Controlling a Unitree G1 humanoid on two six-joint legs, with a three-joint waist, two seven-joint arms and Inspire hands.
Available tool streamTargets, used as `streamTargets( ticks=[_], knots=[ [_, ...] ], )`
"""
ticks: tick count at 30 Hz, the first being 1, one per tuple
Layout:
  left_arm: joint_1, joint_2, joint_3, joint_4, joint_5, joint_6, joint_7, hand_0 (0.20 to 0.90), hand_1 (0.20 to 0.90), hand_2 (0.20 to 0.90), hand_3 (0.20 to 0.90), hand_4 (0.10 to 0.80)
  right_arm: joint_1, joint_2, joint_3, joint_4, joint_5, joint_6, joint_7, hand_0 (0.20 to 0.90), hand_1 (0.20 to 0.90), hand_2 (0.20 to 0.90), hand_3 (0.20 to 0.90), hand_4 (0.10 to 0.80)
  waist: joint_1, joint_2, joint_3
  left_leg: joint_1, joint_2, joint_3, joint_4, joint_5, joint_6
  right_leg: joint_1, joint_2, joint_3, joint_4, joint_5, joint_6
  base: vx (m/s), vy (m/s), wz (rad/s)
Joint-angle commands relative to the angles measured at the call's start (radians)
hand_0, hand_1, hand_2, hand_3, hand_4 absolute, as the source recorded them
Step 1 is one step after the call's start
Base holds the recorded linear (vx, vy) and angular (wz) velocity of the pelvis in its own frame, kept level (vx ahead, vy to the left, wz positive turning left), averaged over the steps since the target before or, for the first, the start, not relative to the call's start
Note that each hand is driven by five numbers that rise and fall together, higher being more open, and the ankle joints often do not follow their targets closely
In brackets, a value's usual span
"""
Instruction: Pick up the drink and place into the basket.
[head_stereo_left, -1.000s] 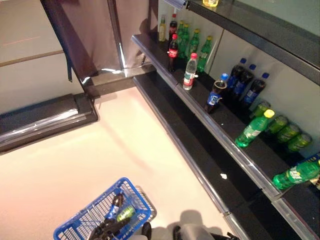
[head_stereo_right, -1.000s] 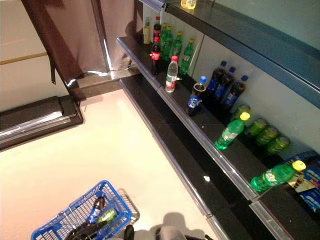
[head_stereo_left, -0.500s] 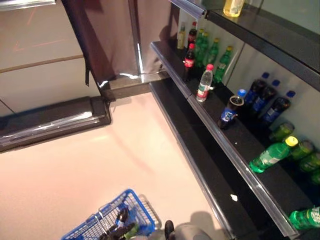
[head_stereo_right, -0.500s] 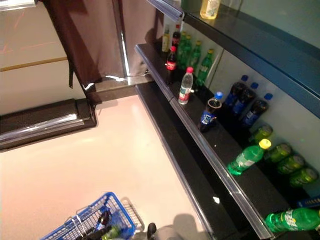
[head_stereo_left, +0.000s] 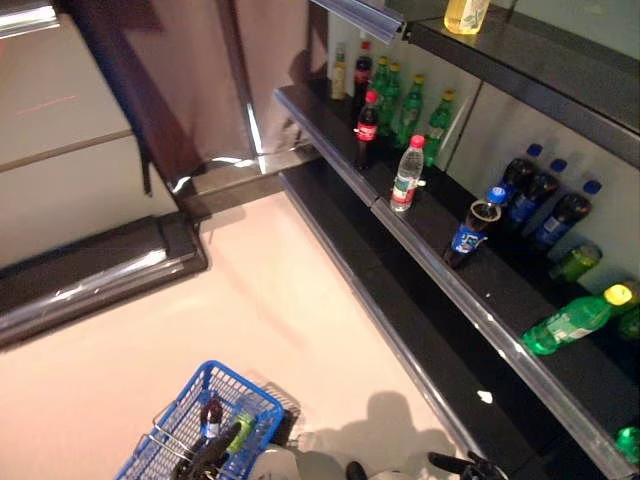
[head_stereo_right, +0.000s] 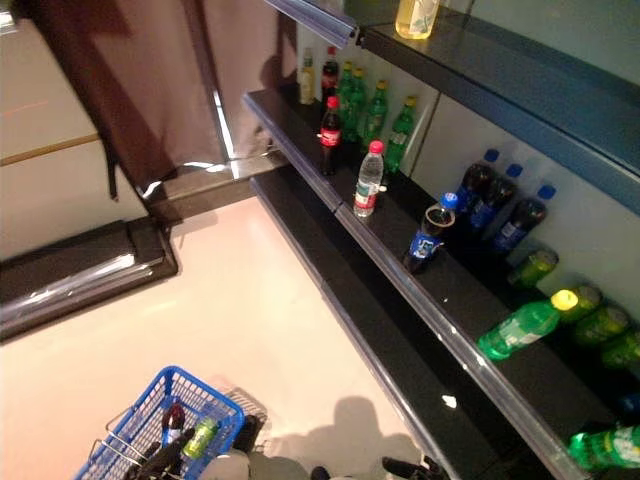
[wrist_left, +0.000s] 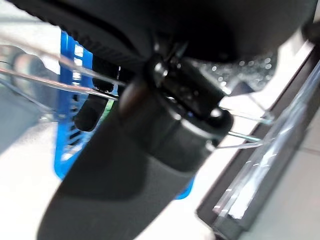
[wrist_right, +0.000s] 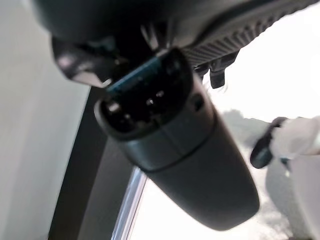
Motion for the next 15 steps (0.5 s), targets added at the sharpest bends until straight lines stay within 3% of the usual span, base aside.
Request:
streamTargets(
  ticks=[1,2,3,4,5,6,7,8,9,10,11,13,15],
  knots=[
    [-0.011,0.031,-0.074,-0.089,0.116,-0.045,-0.047,0.3,0.3,0.3,0.2,0.1,0.072,0.025,-0.004,-0.016,-0.02,-0.011,-0.021,0.9,0.9,0.9,0.9,0.8,-0.054,-0.063,-0.049,-0.096,-0.041,0.013,0.148,-0.078,0.078,0.037,-0.147,-0.108,-0.029,0.14,0.087,0.189,0.258,-0.62],
    [-0.013,0.042,-0.085,-0.086,0.127,-0.046,-0.044,0.3,0.3,0.3,0.2,0.1,0.077,0.031,-0.001,-0.021,-0.029,-0.015,-0.024,0.9,0.9,0.9,0.9,0.8,-0.056,-0.063,-0.051,-0.09,-0.058,0.024,0.155,-0.089,0.09,0.015,-0.161,-0.129,0.004,0.164,0.094,0.233,0.32,-0.22],
    [-0.014,0.058,-0.089,-0.086,0.122,-0.04,-0.038,0.3,0.3,0.3,0.2,0.1,0.08,0.04,0.017,-0.036,-0.057,-0.019,-0.025,0.9,0.9,0.9,0.9,0.8,-0.06,-0.057,-0.049,-0.058,-0.078,0.039,0.151,-0.1,0.105,-0.061,-0.176,-0.189,0.087,0.236,0.097,0.191,0.268,-0.1],
    [-0.014,0.068,-0.087,-0.081,0.119,-0.039,-0.04,0.3,0.3,0.3,0.2,0.1,0.077,0.043,0.033,-0.044,-0.065,-0.025,-0.023,0.9,0.9,0.9,0.9,0.8,-0.059,-0.051,-0.043,-0.028,-0.084,0.055,0.143,-0.108,0.114,-0.1,-0.182,-0.25,0.123,0.252,0.094,0.124,0.183,-0.09],
    [-0.014,0.068,-0.087,-0.081,0.119,-0.039,-0.04,0.3,0.3,0.3,0.2,0.1,0.077,0.043,0.033,-0.044,-0.065,-0.025,-0.023,0.9,0.9,0.9,0.9,0.8,-0.059,-0.051,-0.043,-0.028,-0.084,0.055,0.143,-0.108,0.114,-0.1,-0.182,-0.25,0.123,0.252,0.094,0.083,0.137,-0.41],
    [-0.013,0.074,-0.084,-0.078,0.121,-0.037,-0.044,0.3,0.3,0.3,0.2,0.1,0.074,0.044,0.043,-0.051,-0.067,-0.031,-0.017,0.9,0.9,0.9,0.9,0.8,-0.058,-0.045,-0.041,-0.007,-0.084,0.075,0.134,-0.112,0.118,-0.124,-0.186,-0.299,0.145,0.261,0.092,0.065,0.136,-0.77],
    [-0.011,0.083,-0.078,-0.07,0.117,-0.044,-0.05,0.3,0.3,0.3,0.2,0.1,0.067,0.045,0.051,-0.061,-0.061,-0.038,-0.014,0.9,0.9,0.9,0.9,0.8,-0.059,-0.038,-0.038,0.023,-0.078,0.118,0.114,-0.117,0.121,-0.15,-0.176,-0.358,0.164,0.254,0.09,0.123,0.201,-1.08],
    [-0.015,0.093,-0.082,-0.054,0.118,-0.051,-0.063,0.3,0.3,0.3,0.2,0.1,0.055,0.044,0.056,-0.065,-0.047,-0.035,-0.02,0.9,0.9,0.9,0.9,0.8,-0.065,-0.038,-0.039,0.036,-0.08,0.149,0.106,-0.125,0.12,-0.148,-0.125,-0.393,0.129,0.211,0.071,0.098,0.146,-0.97],
    [-0.016,0.094,-0.083,-0.052,0.119,-0.05,-0.065,0.3,0.3,0.3,0.2,0.1,0.054,0.044,0.057,-0.065,-0.045,-0.035,-0.022,0.9,0.9,0.9,0.9,0.8,-0.065,-0.038,-0.037,0.039,-0.08,0.151,0.106,-0.127,0.119,-0.144,-0.12,-0.396,0.126,0.206,0.068,0.179,0.144,-0.95],
    [-0.021,0.103,-0.092,-0.04,0.131,-0.052,-0.075,0.3,0.3,0.3,0.2,0.1,0.047,0.039,0.062,-0.063,-0.032,-0.029,-0.021,0.9,0.9,0.9,0.9,0.8,-0.072,-0.048,-0.039,0.052,-0.098,0.186,0.104,-0.138,0.116,-0.126,-0.07,-0.446,0.052,0.183,0.04,0.222,0.11,-0.79],
    [-0.021,0.099,-0.092,-0.041,0.142,-0.058,-0.064,0.3,0.3,0.3,0.2,0.1,0.048,0.039,0.063,-0.06,-0.037,-0.025,-0.006,0.9,0.9,0.9,0.9,0.8,-0.07,-0.059,-0.041,0.066,-0.113,0.228,0.105,-0.146,0.11,-0.111,-0.058,-0.507,-0.022,0.191,0.029,0.247,0.11,-0.73],
    [-0.014,0.09,-0.095,-0.056,0.143,-0.069,-0.048,0.3,0.3,0.3,0.2,0.1,0.051,0.034,0.07,-0.062,-0.057,-0.025,0.01,0.9,0.9,0.9,0.9,0.8,-0.068,-0.075,-0.042,0.072,-0.128,0.261,0.127,-0.164,0.106,-0.103,-0.054,-0.531,-0.091,0.223,0.021,0.186,0.004,-0.74],
    [-0.011,0.074,-0.094,-0.062,0.188,-0.089,-0.049,0.3,0.3,0.3,0.2,0.1,0.058,0.035,0.062,-0.049,-0.071,-0.032,0.027,0.9,0.9,0.9,0.9,0.8,-0.07,-0.082,-0.051,0.057,-0.136,0.256,0.186,-0.184,0.11,-0.081,-0.057,-0.485,-0.107,0.223,0.001,0.196,-0.04,-0.67]
  ],
)
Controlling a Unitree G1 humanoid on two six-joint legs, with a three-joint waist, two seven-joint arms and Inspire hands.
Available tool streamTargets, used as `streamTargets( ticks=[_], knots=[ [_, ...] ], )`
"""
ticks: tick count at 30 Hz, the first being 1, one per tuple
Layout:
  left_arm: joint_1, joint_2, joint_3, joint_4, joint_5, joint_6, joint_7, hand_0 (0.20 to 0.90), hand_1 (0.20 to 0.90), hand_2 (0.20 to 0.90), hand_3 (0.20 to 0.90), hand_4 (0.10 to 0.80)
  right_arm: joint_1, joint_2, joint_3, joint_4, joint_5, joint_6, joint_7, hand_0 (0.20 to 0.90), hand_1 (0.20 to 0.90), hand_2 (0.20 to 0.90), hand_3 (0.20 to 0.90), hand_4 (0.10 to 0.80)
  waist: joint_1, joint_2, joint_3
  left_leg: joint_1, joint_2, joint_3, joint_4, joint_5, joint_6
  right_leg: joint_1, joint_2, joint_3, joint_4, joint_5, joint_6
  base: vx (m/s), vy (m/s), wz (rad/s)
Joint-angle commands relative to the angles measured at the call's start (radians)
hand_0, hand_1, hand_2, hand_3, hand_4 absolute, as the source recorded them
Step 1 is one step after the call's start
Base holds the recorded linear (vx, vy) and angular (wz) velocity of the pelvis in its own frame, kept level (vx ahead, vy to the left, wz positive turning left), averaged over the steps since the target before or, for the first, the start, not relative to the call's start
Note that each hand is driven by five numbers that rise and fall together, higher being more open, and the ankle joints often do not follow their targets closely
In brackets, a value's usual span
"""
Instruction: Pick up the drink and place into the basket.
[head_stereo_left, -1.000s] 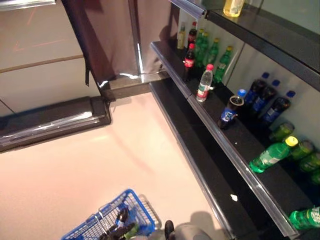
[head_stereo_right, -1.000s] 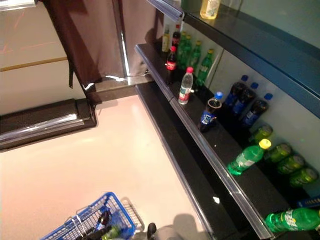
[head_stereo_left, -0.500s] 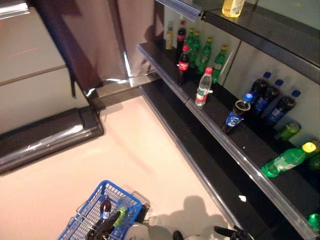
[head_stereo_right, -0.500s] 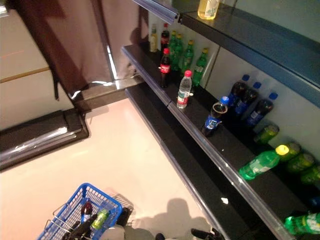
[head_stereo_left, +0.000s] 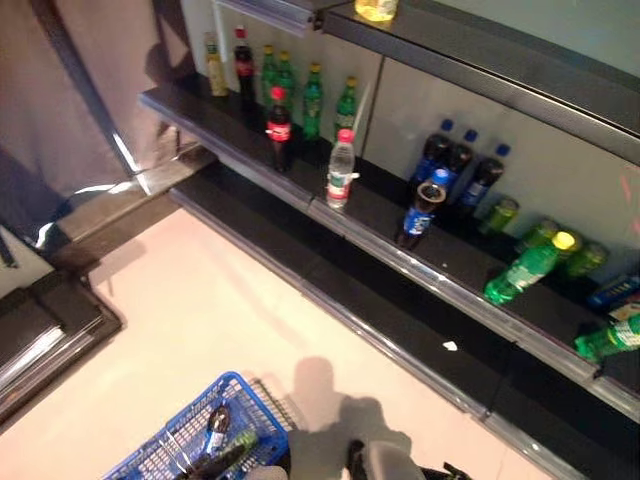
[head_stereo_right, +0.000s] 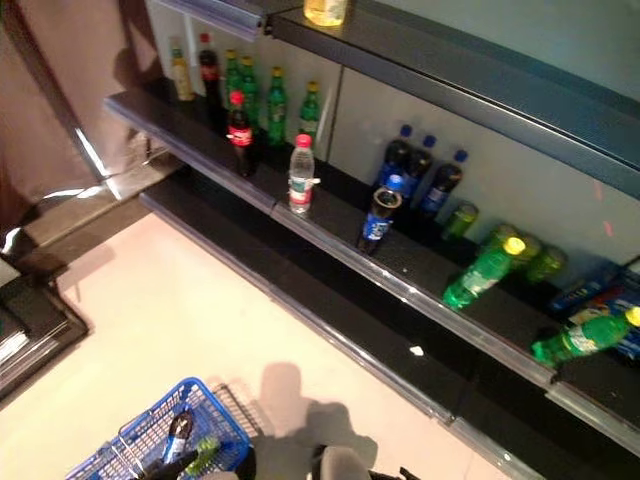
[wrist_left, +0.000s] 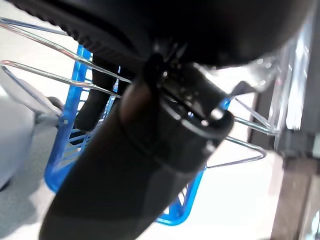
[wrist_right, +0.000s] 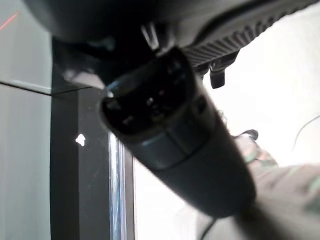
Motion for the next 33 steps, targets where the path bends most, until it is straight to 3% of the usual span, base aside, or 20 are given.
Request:
streamTargets(
  ticks=[1,4,6,9,11,13,14,16,18,22,23,26,28,29,33],
  knots=[
    [-0.038,-0.008,0.005,-0.088,0.078,-0.137,-0.042,0.3,0.3,0.3,0.2,0.1,-0.001,-0.056,0.029,0.023,-0.03,-0.021,0.017,0.9,0.9,0.9,0.9,0.8,-0.016,0.003,-0.031,-0.093,-0.033,-0.106,0.268,-0.083,-0.01,0.094,0.023,0.044,-0.199,0.16,0.049,0.144,-0.037,-0.31],
    [-0.043,-0.021,0.013,-0.094,0.09,-0.133,-0.036,0.3,0.3,0.3,0.2,0.1,-0.007,-0.056,0.036,0.021,-0.048,-0.019,0.012,0.9,0.9,0.9,0.9,0.8,-0.008,-0.014,-0.038,-0.123,-0.023,-0.096,0.444,-0.055,-0.028,0.108,-0.001,-0.003,-0.211,0.161,0.031,0.143,-0.085,-0.09],
    [-0.05,-0.028,0.021,-0.076,0.072,-0.126,-0.034,0.3,0.3,0.3,0.2,0.1,-0.016,-0.067,0.051,0.015,-0.044,-0.014,0.012,0.9,0.9,0.9,0.9,0.8,0.002,-0.029,-0.037,-0.231,-0.06,-0.137,0.674,-0.032,-0.021,0.114,-0.01,0.013,-0.205,0.157,0.009,0.209,-0.095,-0.1],
    [-0.047,-0.03,0.032,-0.06,0.035,-0.112,-0.034,0.3,0.3,0.3,0.2,0.1,-0.034,-0.08,0.063,0.008,-0.048,0.002,-0.002,0.9,0.9,0.9,0.9,0.8,0.021,-0.018,-0.033,-0.282,-0.058,-0.168,0.66,-0.026,-0.017,0.123,0.003,0.041,-0.191,0.14,0.009,0.205,0.064,-0.32],
    [-0.036,-0.045,0.031,-0.026,0.022,-0.134,-0.051,0.3,0.3,0.3,0.2,0.1,-0.068,-0.084,0.061,0.021,-0.037,0.012,-0.003,0.9,0.9,0.9,0.9,0.8,0.047,-0.005,-0.028,-0.279,-0.012,-0.211,0.433,0.011,-0.014,0.154,0.037,0.121,-0.216,0.125,0.024,0.364,0.23,-0.42],
    [-0.023,-0.046,0.017,-0.025,0.023,-0.129,-0.042,0.3,0.3,0.3,0.2,0.1,-0.084,-0.089,0.068,0.032,-0.039,0.02,-0.002,0.9,0.9,0.9,0.9,0.8,0.073,0.012,-0.026,-0.266,0.083,-0.26,0.154,0.091,-0.048,0.191,0.055,0.169,-0.239,0.108,0.038,0.444,0.321,-0.72],
    [-0.015,-0.047,0.022,-0.023,0.029,-0.129,-0.043,0.3,0.3,0.3,0.2,0.1,-0.074,-0.091,0.068,0.029,-0.038,0.019,-0.001,0.9,0.9,0.9,0.9,0.8,0.087,0.013,-0.017,-0.282,0.117,-0.288,0.073,0.133,-0.067,0.218,0.053,0.196,-0.246,0.097,0.045,0.404,0.295,-0.66],
    [-0.008,-0.054,0.029,-0.017,0.049,-0.136,-0.048,0.3,0.3,0.3,0.2,0.1,-0.054,-0.095,0.062,0.025,-0.035,0.013,0.002,0.9,0.9,0.9,0.9,0.8,0.1,0.01,-0.001,-0.328,0.149,-0.312,0.053,0.16,-0.081,0.251,0.033,0.222,-0.244,0.078,0.057,0.248,0.28,-0.32],
    [-0.022,-0.058,0.03,-0.036,0.053,-0.116,-0.042,0.3,0.3,0.3,0.2,0.1,-0.045,-0.094,0.06,0.037,-0.069,-0.016,0.015,0.9,0.9,0.9,0.9,0.8,0.093,0.013,0.002,-0.317,0.135,-0.296,0.117,0.116,-0.076,0.245,-0.021,0.205,-0.228,0.072,0.085,0.222,0.417,-0.62],
    [-0.041,-0.038,0.007,-0.039,0.069,-0.097,-0.043,0.3,0.3,0.3,0.2,0.1,-0.029,-0.081,0.046,0.05,-0.065,-0.028,0.011,0.9,0.9,0.9,0.9,0.8,0.082,0.016,-0.001,-0.299,0.101,-0.281,0.169,0.076,-0.07,0.243,-0.068,0.182,-0.212,0.078,0.109,0.176,0.237,-0.87],
    [-0.051,-0.024,-0.009,-0.033,0.083,-0.114,-0.052,0.3,0.3,0.3,0.2,0.1,-0.018,-0.068,0.033,0.051,-0.094,-0.047,0.022,0.9,0.9,0.9,0.9,0.8,0.088,0.017,-0.006,-0.279,0.066,-0.27,0.177,0.046,-0.054,0.237,-0.115,0.149,-0.198,0.093,0.137,0.244,0.219,0.07],
    [-0.051,0.001,-0.008,-0.048,0.1,-0.114,-0.06,0.3,0.3,0.3,0.2,0.1,-0.016,-0.053,0.066,0.014,-0.153,-0.075,0.025,0.9,0.9,0.9,0.9,0.8,0.106,0.017,-0.004,-0.259,0.042,-0.255,0.188,0.019,-0.034,0.211,-0.16,0.103,-0.166,0.106,0.159,0.157,0.146,-0.13],
    [-0.063,0.021,-0.02,-0.058,0.112,-0.129,-0.073,0.3,0.3,0.3,0.2,0.1,-0.038,-0.051,0.124,-0.041,-0.166,-0.093,0.019,0.9,0.9,0.9,0.9,0.8,0.116,0.02,0.015,-0.25,0.048,-0.244,0.188,0.012,-0.031,0.165,-0.181,0.071,-0.157,0.128,0.168,-0.075,-0.041,-0.41],
    [-0.083,0.036,-0.037,-0.079,0.103,-0.14,-0.078,0.3,0.3,0.3,0.2,0.1,-0.074,-0.059,0.173,-0.109,-0.165,-0.084,0.011,0.9,0.9,0.9,0.9,0.8,0.119,0.02,0.045,-0.251,0.056,-0.234,0.187,0.009,-0.041,0.117,-0.198,0.06,-0.188,0.176,0.179,-0.166,-0.132,-0.35],
    [-0.13,0.059,-0.062,-0.147,0.084,-0.109,-0.034,0.3,0.3,0.3,0.2,0.1,-0.123,-0.078,0.249,-0.248,-0.172,-0.083,0.012,0.9,0.9,0.9,0.9,0.8,0.117,0.011,0.092,-0.29,0.082,-0.226,0.204,0.011,-0.051,0.091,-0.186,0.079,-0.223,0.194,0.174,-0.123,-0.138,-0.33]
  ],
)
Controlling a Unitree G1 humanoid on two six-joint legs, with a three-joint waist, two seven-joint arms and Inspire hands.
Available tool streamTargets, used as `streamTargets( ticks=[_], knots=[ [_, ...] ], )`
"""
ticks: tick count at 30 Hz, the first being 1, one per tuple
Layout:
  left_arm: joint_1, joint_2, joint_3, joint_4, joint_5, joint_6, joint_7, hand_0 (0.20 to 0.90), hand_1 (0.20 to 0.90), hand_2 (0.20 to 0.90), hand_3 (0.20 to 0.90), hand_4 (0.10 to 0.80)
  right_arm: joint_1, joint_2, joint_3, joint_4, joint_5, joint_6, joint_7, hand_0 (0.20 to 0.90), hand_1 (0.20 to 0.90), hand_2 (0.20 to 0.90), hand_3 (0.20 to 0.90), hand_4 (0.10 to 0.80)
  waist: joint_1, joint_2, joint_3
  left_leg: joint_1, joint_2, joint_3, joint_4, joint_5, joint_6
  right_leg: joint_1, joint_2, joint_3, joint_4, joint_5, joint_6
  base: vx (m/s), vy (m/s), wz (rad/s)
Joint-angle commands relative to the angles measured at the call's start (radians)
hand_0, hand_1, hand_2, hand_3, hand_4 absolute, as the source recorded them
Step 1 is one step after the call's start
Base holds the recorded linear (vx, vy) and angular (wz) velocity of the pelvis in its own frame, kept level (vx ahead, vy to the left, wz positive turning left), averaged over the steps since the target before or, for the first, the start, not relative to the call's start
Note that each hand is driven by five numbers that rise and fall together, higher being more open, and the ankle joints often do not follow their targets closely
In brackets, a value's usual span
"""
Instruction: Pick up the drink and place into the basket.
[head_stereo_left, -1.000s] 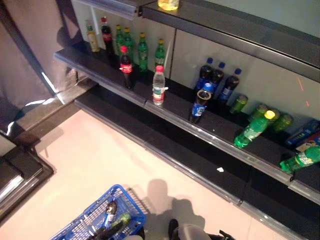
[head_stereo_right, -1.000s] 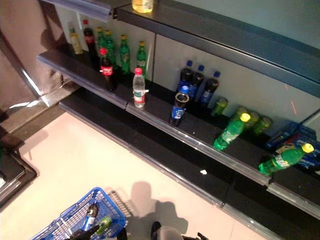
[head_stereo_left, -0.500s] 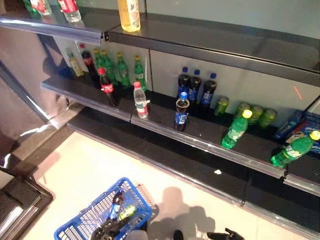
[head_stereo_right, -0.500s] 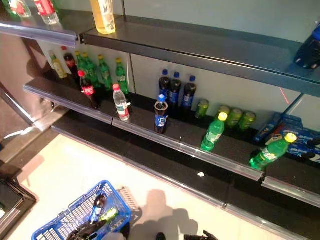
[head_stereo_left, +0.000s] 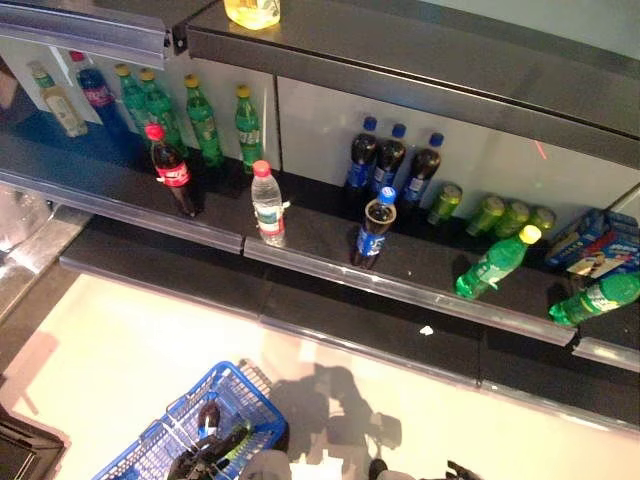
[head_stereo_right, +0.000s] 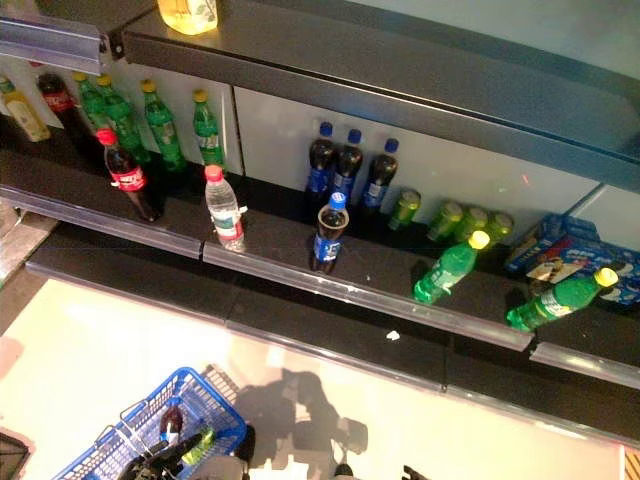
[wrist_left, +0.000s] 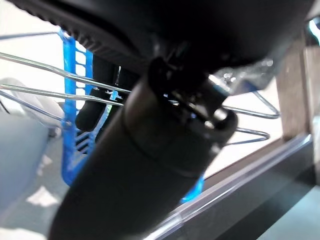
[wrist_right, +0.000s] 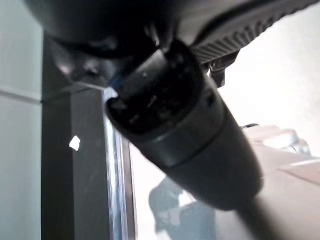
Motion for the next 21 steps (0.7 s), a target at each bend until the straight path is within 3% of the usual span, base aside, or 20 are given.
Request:
streamTargets(
  ticks=[1,5,9,15,21],
  knots=[
    [-0.055,0.015,-0.017,-0.141,0.021,-0.082,-0.016,0.3,0.3,0.3,0.2,0.1,-0.102,0.003,0.047,-0.155,-0.036,-0.035,0.012,0.9,0.9,0.9,0.9,0.8,0.006,0.033,0.059,-0.093,0.056,-0.061,0.14,-0.046,-0.012,-0.028,-0.025,-0.007,0.006,0.127,-0.005,-0.076,-0.116,-0.04],
    [-0.044,0.002,-0.049,-0.23,0.028,-0.057,0.048,0.3,0.3,0.3,0.2,0.1,-0.088,-0.06,0.138,-0.497,-0.075,-0.022,0.06,0.9,0.9,0.9,0.9,0.8,0.015,0.003,0.076,-0.123,0.076,-0.084,0.115,-0.013,-0.036,0.003,0.006,-0.027,-0.051,0.13,-0.013,0.018,-0.256,0.15],
    [0.0,0.019,-0.054,-0.236,0.036,-0.056,0.04,0.3,0.3,0.3,0.2,0.1,-0.09,-0.208,0.175,-0.881,-0.111,-0.051,0.097,0.9,0.9,0.9,0.9,0.8,0.025,-0.018,0.062,-0.106,0.09,-0.113,0.074,0.004,-0.055,0.034,0.027,-0.052,-0.066,0.113,-0.019,0.076,-0.151,0.2],
    [0.035,0.01,-0.041,-0.178,0.066,-0.076,0.008,0.3,0.3,0.3,0.2,0.1,-0.126,-0.318,0.091,-1.136,-0.085,-0.114,0.13,0.9,0.9,0.9,0.9,0.8,0.024,-0.012,0.022,-0.07,0.101,-0.118,0.051,0.007,-0.066,0.06,0.032,-0.062,-0.062,0.092,-0.023,0.093,0.007,0.16],
    [0.058,-0.016,-0.017,-0.156,0.087,-0.083,-0.018,0.3,0.3,0.3,0.2,0.1,-0.149,-0.302,-0.03,-1.301,-0.056,-0.174,-0.001,0.9,0.9,0.9,0.9,0.8,0.023,0.011,-0.017,-0.041,0.115,-0.124,0.055,-0.002,-0.075,0.079,0.025,-0.072,-0.043,0.069,-0.028,0.105,0.045,0.08]
  ],
)
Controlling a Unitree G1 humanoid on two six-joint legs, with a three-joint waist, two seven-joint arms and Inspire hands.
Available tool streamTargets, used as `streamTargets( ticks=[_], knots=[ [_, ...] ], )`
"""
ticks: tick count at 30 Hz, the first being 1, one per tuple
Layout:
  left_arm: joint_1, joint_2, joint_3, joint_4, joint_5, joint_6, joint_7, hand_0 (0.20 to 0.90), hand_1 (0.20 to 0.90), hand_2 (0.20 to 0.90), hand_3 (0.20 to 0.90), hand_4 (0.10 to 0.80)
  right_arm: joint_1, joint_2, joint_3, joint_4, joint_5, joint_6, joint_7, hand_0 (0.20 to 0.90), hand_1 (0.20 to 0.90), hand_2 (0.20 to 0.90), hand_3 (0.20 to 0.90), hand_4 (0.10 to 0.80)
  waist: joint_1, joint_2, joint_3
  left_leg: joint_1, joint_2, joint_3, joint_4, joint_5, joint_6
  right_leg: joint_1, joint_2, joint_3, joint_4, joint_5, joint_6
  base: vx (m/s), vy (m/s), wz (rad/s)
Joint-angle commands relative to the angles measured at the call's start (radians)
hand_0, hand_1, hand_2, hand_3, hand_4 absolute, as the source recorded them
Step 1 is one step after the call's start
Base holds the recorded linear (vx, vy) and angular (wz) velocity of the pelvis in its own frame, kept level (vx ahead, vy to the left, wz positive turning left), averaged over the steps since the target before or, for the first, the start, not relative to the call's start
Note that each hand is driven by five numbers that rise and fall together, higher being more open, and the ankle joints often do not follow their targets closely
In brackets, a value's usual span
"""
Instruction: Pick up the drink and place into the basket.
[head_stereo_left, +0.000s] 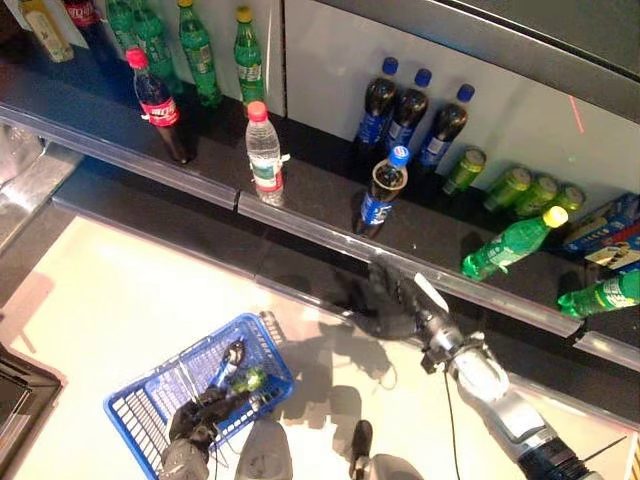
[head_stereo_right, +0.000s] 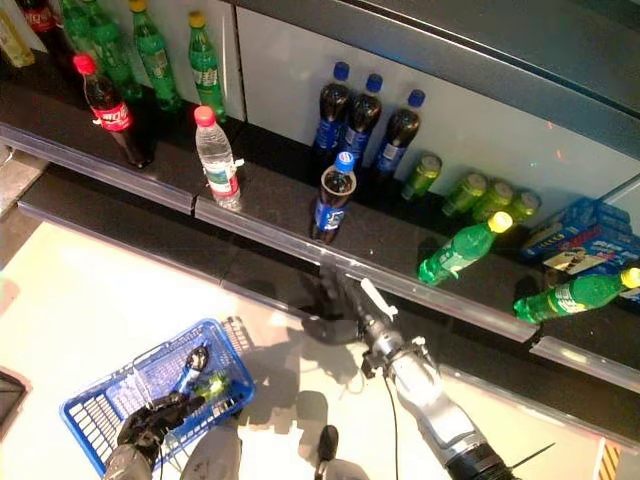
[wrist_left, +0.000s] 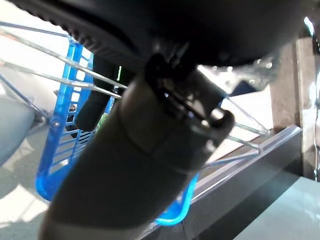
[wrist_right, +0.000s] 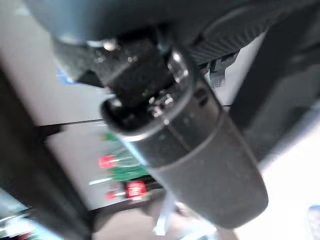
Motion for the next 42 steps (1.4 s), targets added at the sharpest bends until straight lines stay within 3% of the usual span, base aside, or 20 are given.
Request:
streamTargets(
  ticks=[1,6,16,31,38,42],
  knots=[
    [0.08,-0.024,-0.021,-0.027,0.045,-0.085,-0.059,0.3,0.3,0.3,0.2,0.1,-0.028,0.011,-0.09,-0.179,0.045,-0.148,-0.095,0.9,0.9,0.9,0.9,0.8,0.011,0.003,-0.106,-0.043,0.063,-0.023,0.065,-0.036,-0.019,-0.037,-0.055,0.008,0.082,0.025,0.018,0.1,0.066,0.06],
    [0.101,-0.044,-0.022,0.006,0.06,-0.098,-0.072,0.3,0.3,0.3,0.2,0.1,-0.036,0.066,-0.153,-0.264,-0.03,-0.219,-0.321,0.9,0.9,0.9,0.9,0.8,0.014,0.028,-0.113,-0.038,0.062,-0.042,0.09,-0.051,-0.02,-0.036,-0.06,-0.002,0.127,-0.004,0.011,0.071,0.047,0.04],
    [0.123,-0.06,-0.072,0.012,0.046,-0.111,-0.075,0.3,0.3,0.3,0.2,0.1,-0.082,0.113,-0.152,-0.163,-0.16,-0.187,-0.68,0.9,0.9,0.9,0.9,0.8,0.03,0.067,-0.078,-0.067,0.05,-0.078,0.156,-0.06,-0.025,-0.059,-0.064,-0.027,0.215,-0.044,-0.013,0.049,0.031,0.05],
    [0.046,-0.036,-0.153,-0.051,-0.012,-0.103,-0.095,0.3,0.3,0.3,0.2,0.1,-0.29,0.151,-0.141,-0.017,-0.186,-0.161,-0.821,0.9,0.9,0.9,0.9,0.8,0.052,0.127,0.109,-0.153,-0.022,-0.139,0.231,-0.069,-0.009,-0.168,-0.083,-0.048,0.322,-0.058,-0.044,-0.03,0.043,0.08],
    [-0.023,-0.021,-0.178,-0.081,-0.054,-0.103,-0.089,0.3,0.3,0.3,0.2,0.1,-0.426,0.149,-0.16,0.015,-0.236,-0.146,-0.88,0.9,0.9,0.9,0.9,0.8,0.053,0.136,0.196,-0.199,-0.049,-0.143,0.241,-0.067,0.013,-0.239,-0.09,-0.039,0.338,-0.037,-0.045,-0.076,0.026,0.03],
    [-0.043,-0.012,-0.181,-0.099,-0.06,-0.095,-0.08,0.3,0.3,0.3,0.2,0.1,-0.464,0.131,-0.181,0.015,-0.24,-0.147,-0.911,0.9,0.9,0.9,0.9,0.8,0.054,0.13,0.207,-0.236,-0.06,-0.144,0.241,-0.066,0.027,-0.287,-0.088,-0.029,0.332,-0.019,-0.04,-0.034,-0.007,0.03]
  ],
)
